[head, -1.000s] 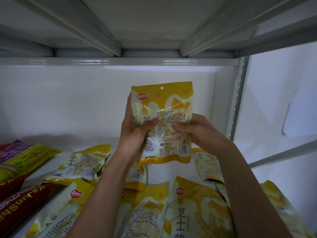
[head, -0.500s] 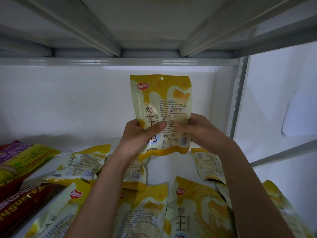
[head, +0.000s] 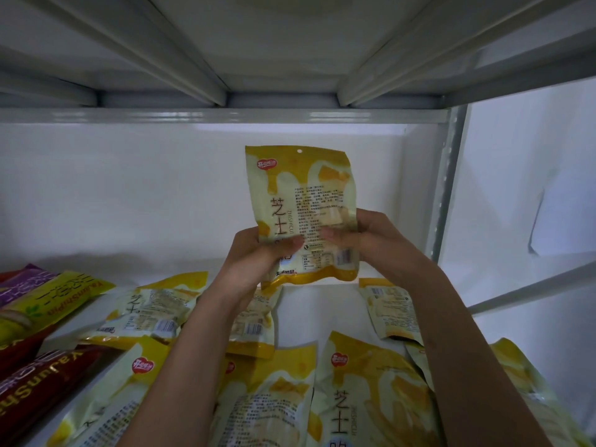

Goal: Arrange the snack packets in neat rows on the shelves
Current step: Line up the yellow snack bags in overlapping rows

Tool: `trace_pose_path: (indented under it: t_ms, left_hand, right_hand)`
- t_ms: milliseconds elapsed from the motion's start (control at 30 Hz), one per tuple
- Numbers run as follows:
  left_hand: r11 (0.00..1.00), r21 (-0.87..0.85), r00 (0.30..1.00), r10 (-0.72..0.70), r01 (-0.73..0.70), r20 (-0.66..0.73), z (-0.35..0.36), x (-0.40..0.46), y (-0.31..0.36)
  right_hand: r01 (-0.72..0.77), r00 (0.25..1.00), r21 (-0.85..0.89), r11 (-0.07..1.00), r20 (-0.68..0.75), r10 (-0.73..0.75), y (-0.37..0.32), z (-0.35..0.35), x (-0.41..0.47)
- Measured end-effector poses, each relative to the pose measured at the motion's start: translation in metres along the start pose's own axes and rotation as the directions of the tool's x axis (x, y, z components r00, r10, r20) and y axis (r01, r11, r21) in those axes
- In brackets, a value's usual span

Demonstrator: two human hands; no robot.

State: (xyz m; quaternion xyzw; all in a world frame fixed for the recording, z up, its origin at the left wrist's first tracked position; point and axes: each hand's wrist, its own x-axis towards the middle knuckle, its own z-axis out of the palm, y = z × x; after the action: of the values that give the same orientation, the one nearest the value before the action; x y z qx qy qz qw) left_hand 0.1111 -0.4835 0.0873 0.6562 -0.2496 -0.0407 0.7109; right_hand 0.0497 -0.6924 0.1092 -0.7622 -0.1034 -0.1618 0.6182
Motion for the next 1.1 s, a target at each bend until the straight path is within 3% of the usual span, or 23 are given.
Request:
trace_pose_path:
  t_ms: [100, 300, 367, 500, 667, 833, 967, 1100]
  left_hand:
    - [0.998, -0.064, 1.000, -0.018, 0.019, 0.012, -0.0018, 0.0013, -0.0002]
    - [0.993, -0.110, 0.997, -0.024, 0.033, 0.078, -0.0025, -0.0001, -0.0011]
    - [0.998, -0.053, 0.995, -0.033, 0.038, 0.098, -0.0043, -0.0020, 0.0007]
    - [0.990, 0.134, 0.999, 0.043, -0.042, -0.005, -0.0040, -0.0015, 0.0045]
    - [0.986, 0.159, 0.998, 0.054, -0.057, 0.022, -0.0017, -0.0024, 0.0069]
    - [0.987, 0.145, 0.997, 0.057, -0.064, 0.049, -0.0010, -0.0037, 0.0068]
    - [1.000, 0.006, 0.994, -0.005, 0.004, 0.110, -0.0034, -0.0048, 0.0070]
    - [0.998, -0.055, 0.996, -0.004, 0.009, 0.084, -0.0016, -0.0032, 0.0050]
  right_hand:
    - [-0.054, 0.996, -0.049, 0.997, 0.072, 0.058, -0.0006, -0.0039, -0.0045]
    - [-0.069, 0.997, -0.012, 0.998, 0.039, 0.069, -0.0001, -0.0032, -0.0040]
    - [-0.075, 0.995, 0.008, 0.997, 0.059, 0.075, 0.0004, -0.0034, -0.0038]
    - [-0.051, 0.998, -0.020, 0.999, 0.022, 0.051, 0.0021, -0.0015, -0.0021]
    - [-0.037, 0.999, -0.049, 0.998, 0.017, 0.038, -0.0002, -0.0033, -0.0045]
    - [-0.038, 0.999, -0.043, 0.998, 0.004, 0.038, -0.0014, -0.0037, -0.0056]
    - [-0.051, 0.999, -0.046, 0.998, 0.001, 0.051, -0.0007, -0.0028, -0.0025]
    - [-0.069, 0.997, -0.048, 0.996, 0.020, 0.070, -0.0003, -0.0009, -0.0004]
